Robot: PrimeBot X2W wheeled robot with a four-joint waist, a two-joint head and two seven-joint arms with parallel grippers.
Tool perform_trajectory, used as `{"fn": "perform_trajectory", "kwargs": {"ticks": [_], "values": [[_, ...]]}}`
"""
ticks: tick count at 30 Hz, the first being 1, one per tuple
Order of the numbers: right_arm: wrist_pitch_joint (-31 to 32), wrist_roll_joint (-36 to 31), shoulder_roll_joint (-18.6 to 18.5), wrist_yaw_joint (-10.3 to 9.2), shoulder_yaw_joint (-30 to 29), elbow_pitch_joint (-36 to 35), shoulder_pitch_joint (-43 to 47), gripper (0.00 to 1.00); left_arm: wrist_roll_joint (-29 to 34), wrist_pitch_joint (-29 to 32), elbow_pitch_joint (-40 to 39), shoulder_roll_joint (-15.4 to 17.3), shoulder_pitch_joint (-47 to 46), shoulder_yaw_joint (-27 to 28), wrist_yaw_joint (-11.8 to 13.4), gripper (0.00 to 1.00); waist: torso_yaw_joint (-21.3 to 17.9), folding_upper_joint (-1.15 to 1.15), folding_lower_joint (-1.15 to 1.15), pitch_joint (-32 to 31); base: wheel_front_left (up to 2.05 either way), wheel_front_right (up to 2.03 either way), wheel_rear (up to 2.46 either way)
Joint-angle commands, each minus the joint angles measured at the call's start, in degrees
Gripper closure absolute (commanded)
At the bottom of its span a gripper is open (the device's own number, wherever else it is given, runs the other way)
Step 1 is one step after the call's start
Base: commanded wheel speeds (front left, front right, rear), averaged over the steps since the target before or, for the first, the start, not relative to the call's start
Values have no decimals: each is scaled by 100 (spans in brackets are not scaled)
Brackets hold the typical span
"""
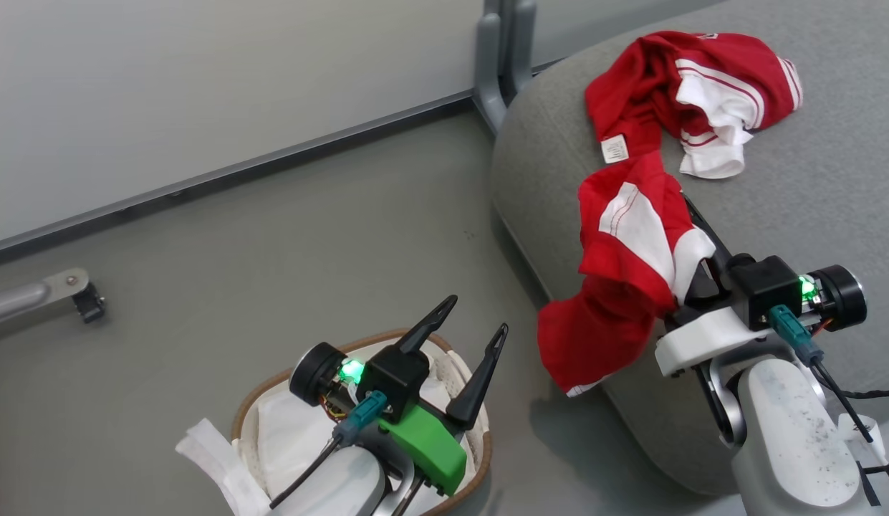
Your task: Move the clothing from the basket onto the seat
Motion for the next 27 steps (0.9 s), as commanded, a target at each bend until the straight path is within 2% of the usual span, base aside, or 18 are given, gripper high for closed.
{"fn": "perform_trajectory", "kwargs": {"ticks": [1, 6, 11, 17, 23, 27], "values": [[-11, 29, -15, -8, -11, -31, 4, 100, 73, -26, 43, 28, -128, 25, -7, 0, -496, 0, 0, 281, 0, 0, 0], [-11, 71, -13, -8, -71, -40, -19, 100, 84, -28, 101, 39, -208, -6, -21, 0, -739, 0, 0, 407, 0, 0, 0], [-11, 102, -13, -8, -157, -115, 31, 100, 119, -26, 124, 33, -285, -54, -34, 0, -777, 0, 0, 517, 0, 0, 0], [-11, 122, -14, -8, -331, -154, -3, 100, 136, -11, 134, 7, -377, -116, -62, 0, -614, 0, 0, 663, 0, 0, 0], [-11, -28, -17, -8, -583, -38, -446, 100, 164, -28, 130, -10, -469, -142, -65, 0, -340, 0, 0, 853, 0, 0, 0], [-11, -186, -235, -8, -790, 50, -1001, 100, 188, -43, 106, -40, -514, -178, -71, 0, -127, 0, 0, 1004, 0, 0, 0]]}}
